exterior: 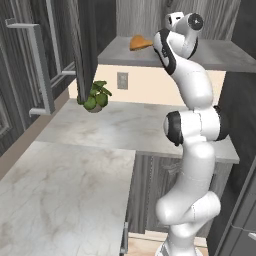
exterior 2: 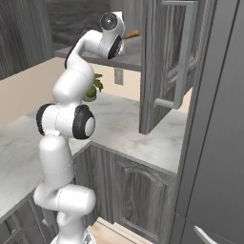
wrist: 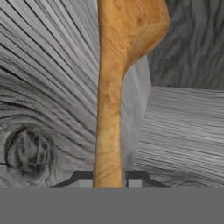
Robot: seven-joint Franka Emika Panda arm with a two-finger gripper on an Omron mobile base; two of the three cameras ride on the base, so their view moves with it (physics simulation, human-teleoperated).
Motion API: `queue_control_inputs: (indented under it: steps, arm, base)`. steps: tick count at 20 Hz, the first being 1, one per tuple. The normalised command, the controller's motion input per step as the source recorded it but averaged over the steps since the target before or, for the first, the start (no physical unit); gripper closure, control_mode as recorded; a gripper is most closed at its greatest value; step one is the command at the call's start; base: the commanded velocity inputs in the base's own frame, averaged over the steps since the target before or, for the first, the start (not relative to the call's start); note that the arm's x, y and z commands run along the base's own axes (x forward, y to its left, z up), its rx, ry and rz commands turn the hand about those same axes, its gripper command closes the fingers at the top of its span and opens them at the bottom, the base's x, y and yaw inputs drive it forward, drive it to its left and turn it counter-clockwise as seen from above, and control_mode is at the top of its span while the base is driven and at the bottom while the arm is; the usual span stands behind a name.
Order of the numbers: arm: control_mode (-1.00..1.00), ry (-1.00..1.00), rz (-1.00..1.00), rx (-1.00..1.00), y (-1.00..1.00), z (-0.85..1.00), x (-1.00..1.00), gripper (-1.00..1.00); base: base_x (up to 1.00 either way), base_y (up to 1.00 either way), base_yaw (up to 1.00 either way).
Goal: Organize the utensils by type. Pick up the wooden spoons from the counter and place them in the open cabinet. Then pick up the metallic utensils from the counter and place them in the open drawer.
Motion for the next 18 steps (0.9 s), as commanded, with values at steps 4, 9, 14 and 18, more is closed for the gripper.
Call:
queue_control_inputs:
  steps: [4,9,14,18]
  arm:
    - [-1.00,0.00,0.00,0.00,0.00,-0.14,0.36,-1.00]
    - [-1.00,0.00,0.00,0.00,-0.04,-0.12,0.04,-1.00]
    - [-1.00,0.01,0.01,0.03,-0.05,-0.16,-0.19,-1.00]
    - [-1.00,0.02,0.01,0.03,-0.01,-0.12,-0.32,-1.00]
  base:
    - [0.00,0.00,0.00]
    - [0.00,0.00,0.00]
    - [0.00,0.00,0.00]
    - [0.00,0.00,0.00]
